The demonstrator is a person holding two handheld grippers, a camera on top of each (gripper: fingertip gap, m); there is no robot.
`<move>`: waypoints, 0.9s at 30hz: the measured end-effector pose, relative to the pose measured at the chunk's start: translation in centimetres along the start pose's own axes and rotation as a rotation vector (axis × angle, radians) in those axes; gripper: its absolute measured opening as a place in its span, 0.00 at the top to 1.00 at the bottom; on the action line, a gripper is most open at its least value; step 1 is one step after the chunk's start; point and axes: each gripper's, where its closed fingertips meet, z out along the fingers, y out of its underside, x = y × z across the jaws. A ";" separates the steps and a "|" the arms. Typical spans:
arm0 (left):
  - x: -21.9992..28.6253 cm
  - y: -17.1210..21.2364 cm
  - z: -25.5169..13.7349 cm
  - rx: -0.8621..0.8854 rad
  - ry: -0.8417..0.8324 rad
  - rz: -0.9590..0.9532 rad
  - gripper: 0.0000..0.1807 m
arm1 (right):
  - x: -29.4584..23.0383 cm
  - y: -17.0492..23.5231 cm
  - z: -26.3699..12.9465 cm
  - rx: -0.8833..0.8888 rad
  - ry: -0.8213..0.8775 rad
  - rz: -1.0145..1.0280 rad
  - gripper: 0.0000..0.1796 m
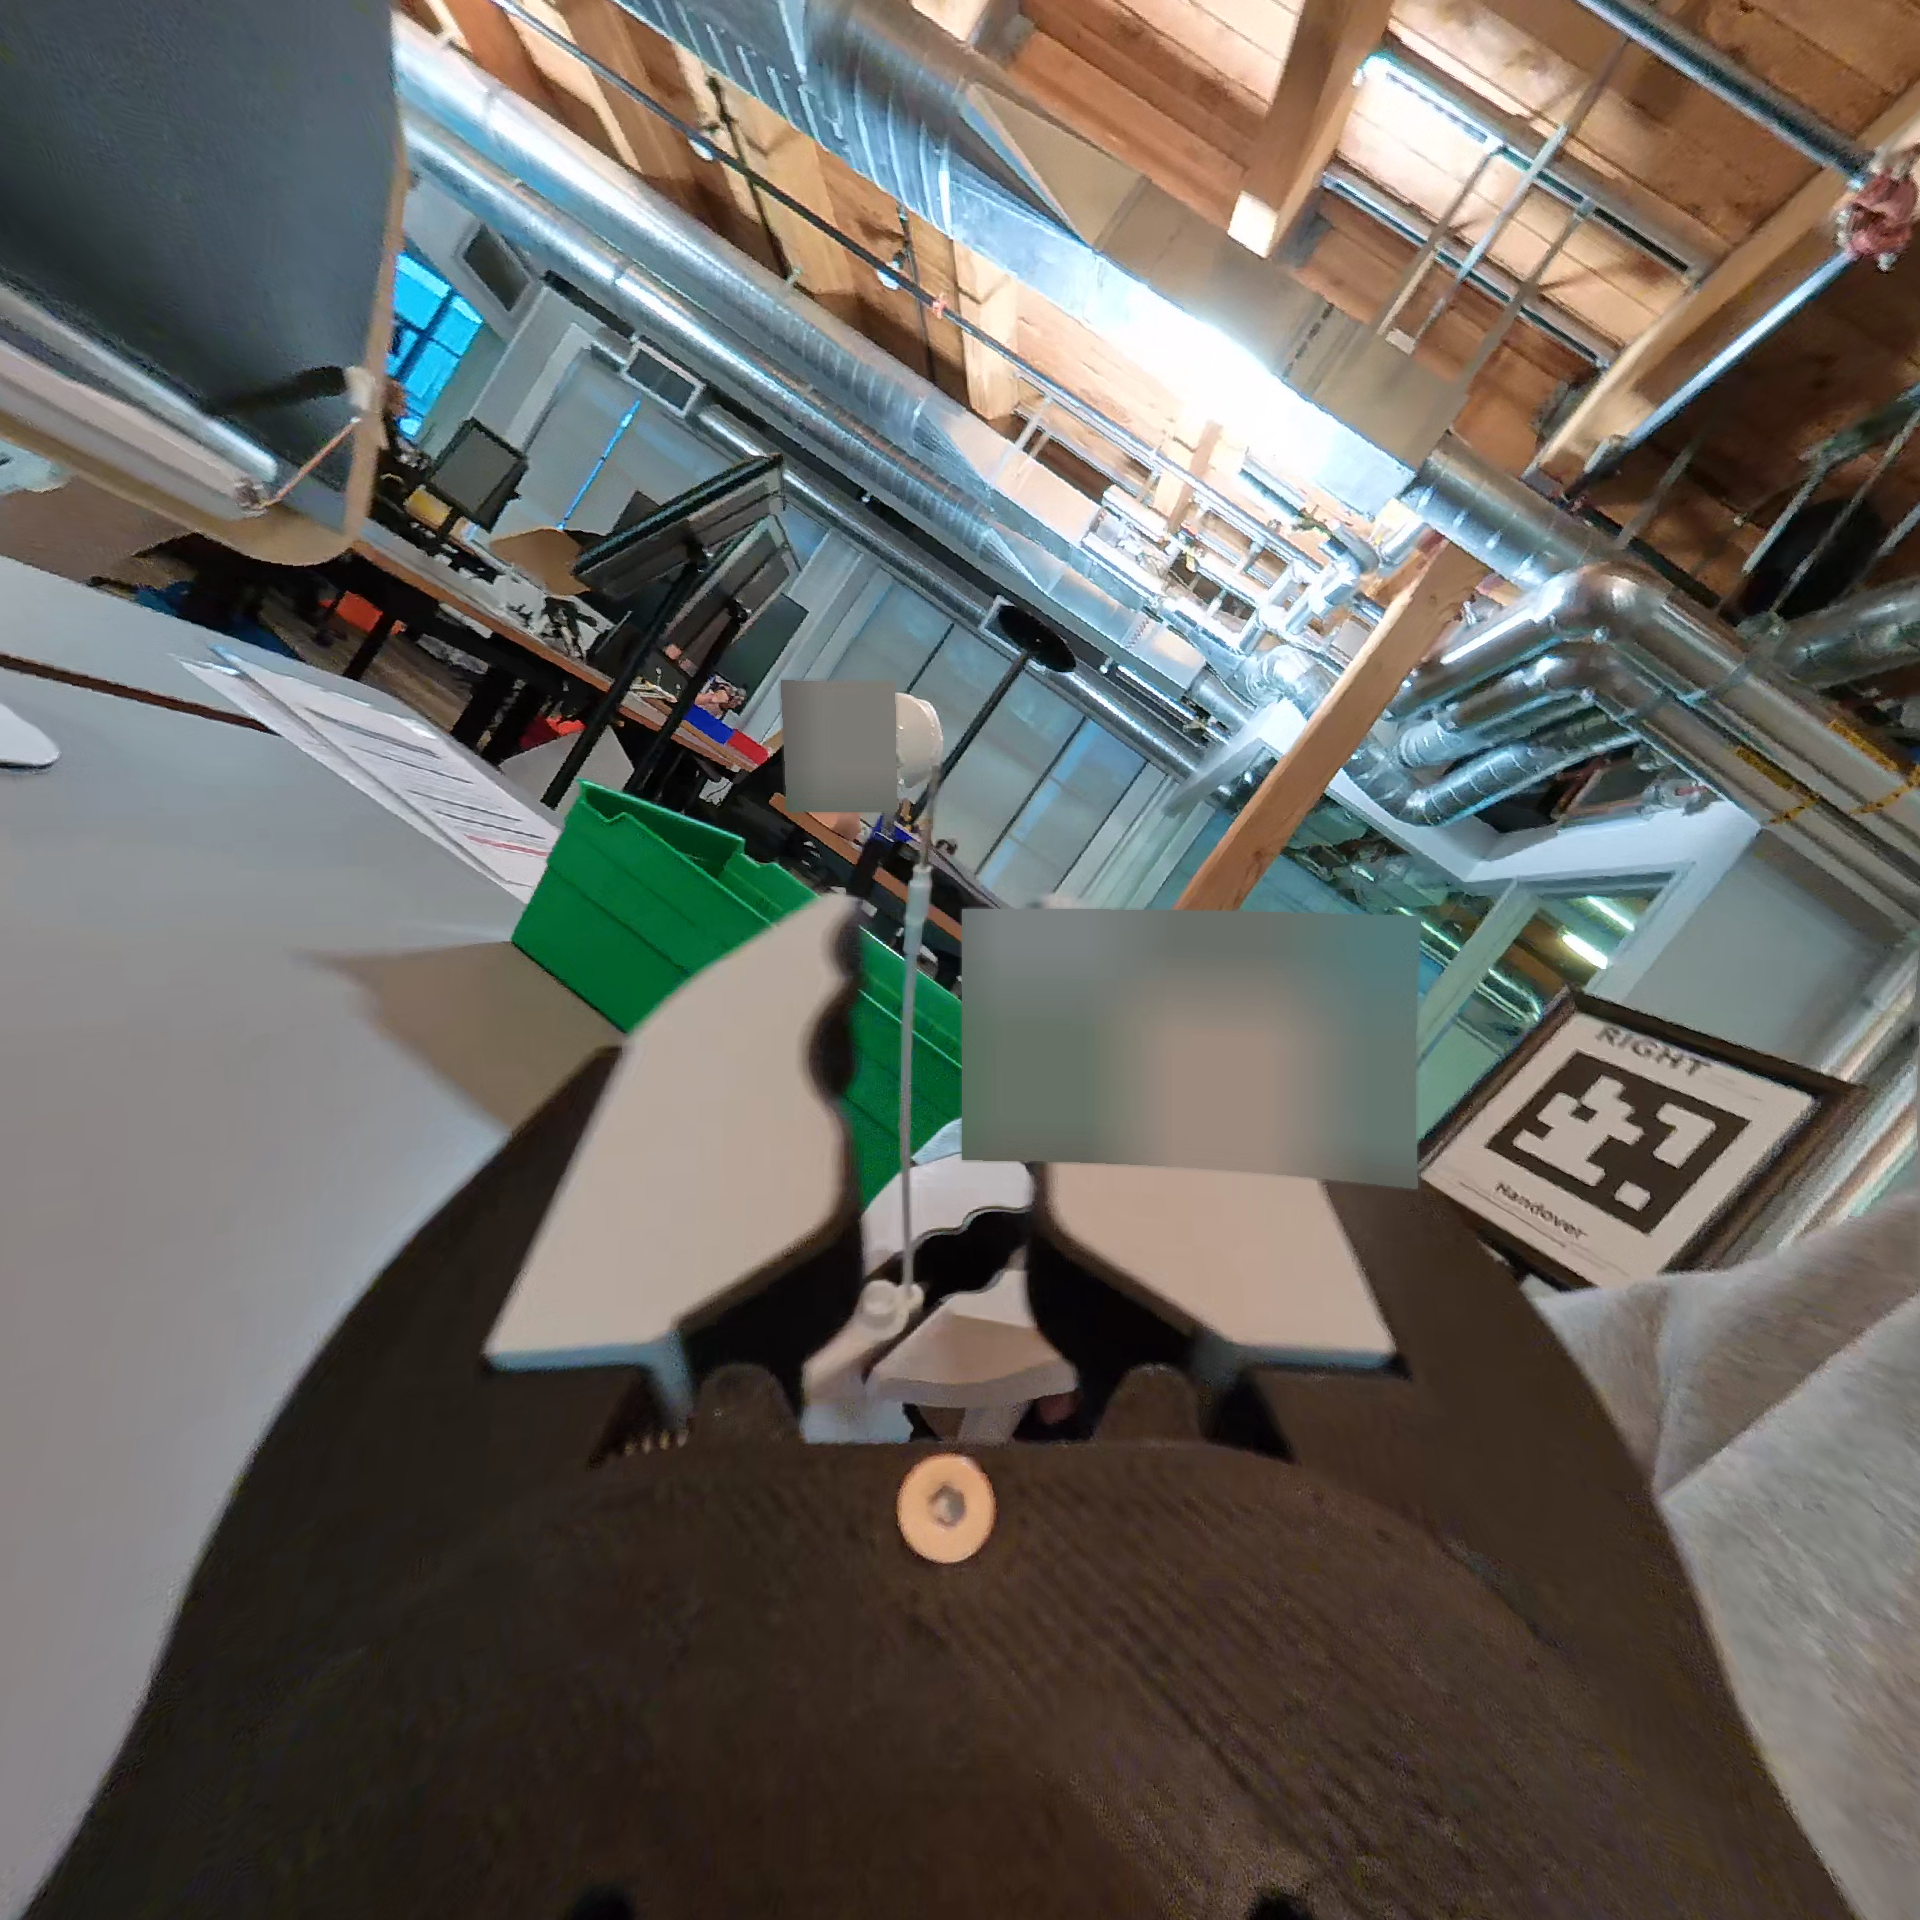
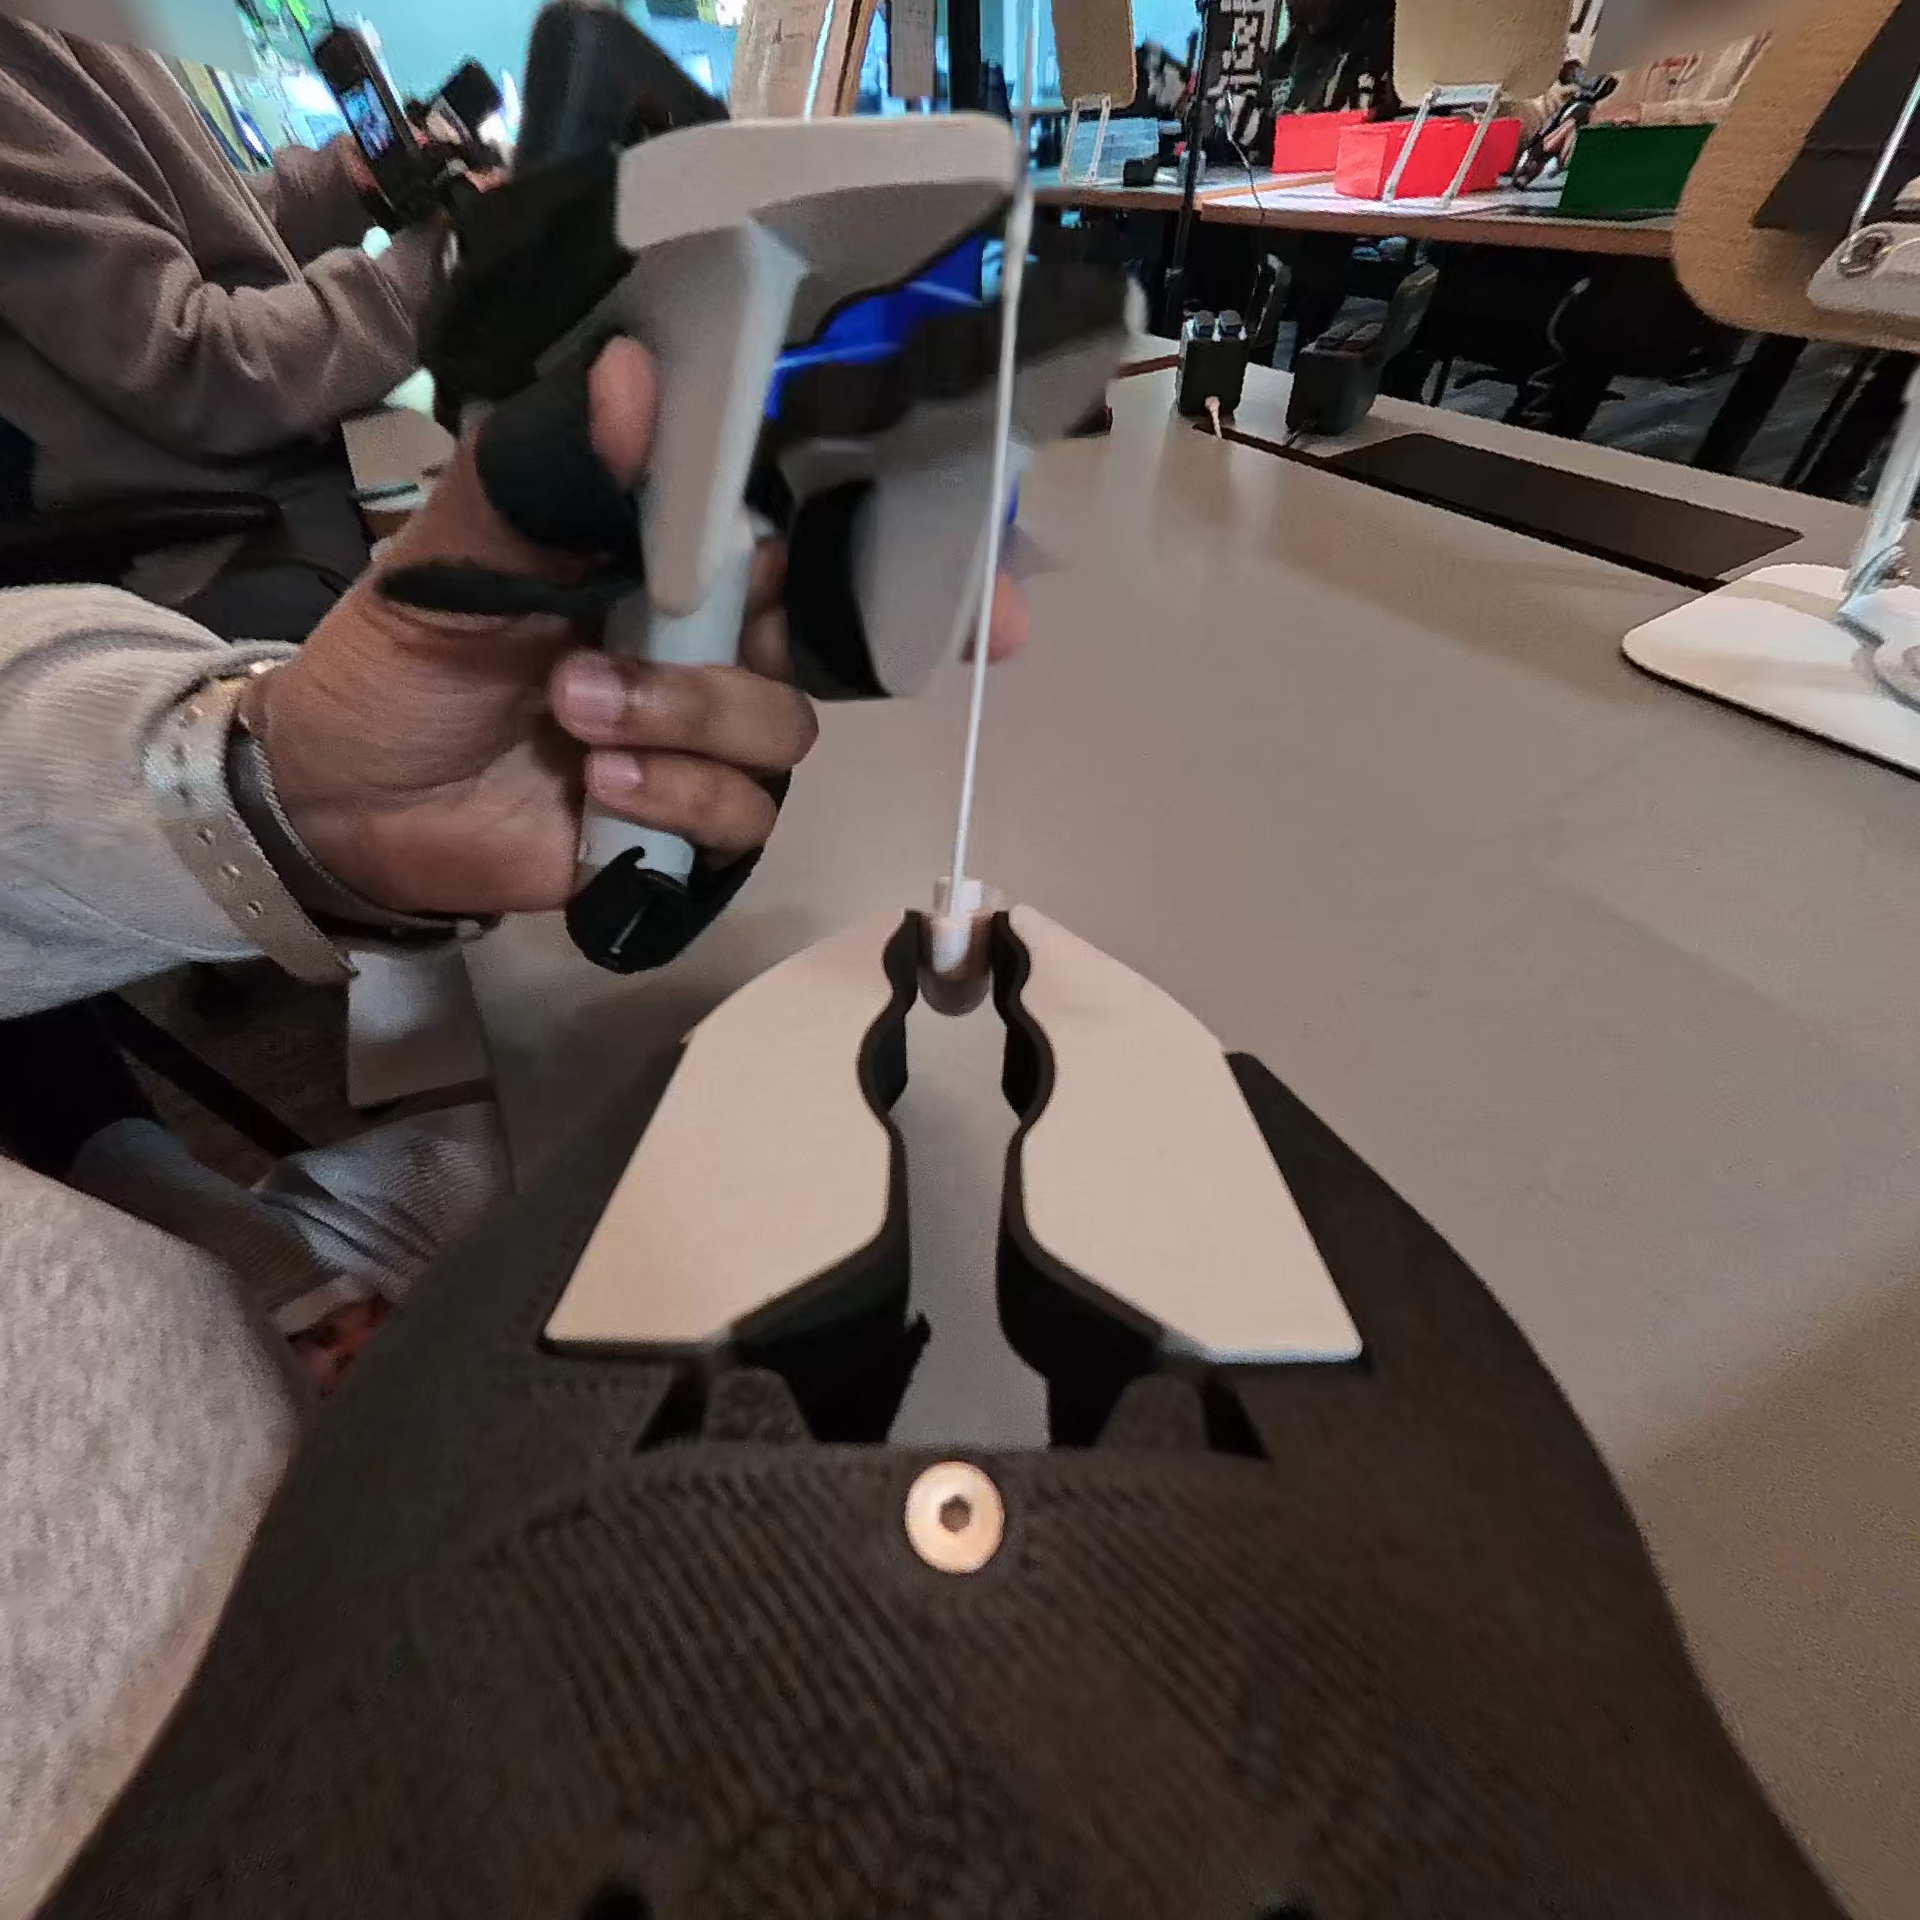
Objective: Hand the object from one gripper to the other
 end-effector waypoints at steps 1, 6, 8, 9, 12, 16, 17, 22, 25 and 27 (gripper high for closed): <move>-0.5 0.0 0.1 0.006 -0.021 -0.014 0.72 | 0.1 -0.3 -0.1 0.020 -0.011 0.025 0.92; -1.5 0.9 0.5 -0.011 -0.053 -0.017 0.55 | 0.7 -1.9 -1.4 0.153 -0.090 0.177 0.92; -1.6 1.7 0.7 -0.057 -0.049 -0.014 0.55 | 1.2 -2.7 -2.0 0.220 -0.130 0.267 0.93; -1.7 2.1 0.7 -0.086 -0.043 -0.012 0.56 | 1.4 -3.0 -2.4 0.246 -0.147 0.305 0.92; -1.6 4.1 0.8 -0.207 0.004 -0.014 0.69 | 2.0 -3.6 -3.2 0.302 -0.186 0.377 0.93; -1.0 6.1 0.8 -0.332 0.067 0.022 0.83 | 2.0 -4.2 -3.9 0.348 -0.247 0.416 0.93; -0.9 6.3 0.8 -0.342 0.074 0.042 0.84 | 1.9 -4.3 -4.0 0.354 -0.256 0.417 0.93; 0.2 6.7 0.7 -0.373 0.137 0.079 0.91 | 1.4 -4.6 -4.1 0.363 -0.292 0.409 0.93; 0.4 6.3 0.6 -0.359 0.151 0.063 0.93 | 1.6 -4.3 -3.8 0.350 -0.274 0.414 0.93; 0.2 6.1 0.6 -0.353 0.133 0.079 0.94 | 1.9 -4.1 -3.7 0.348 -0.251 0.405 0.92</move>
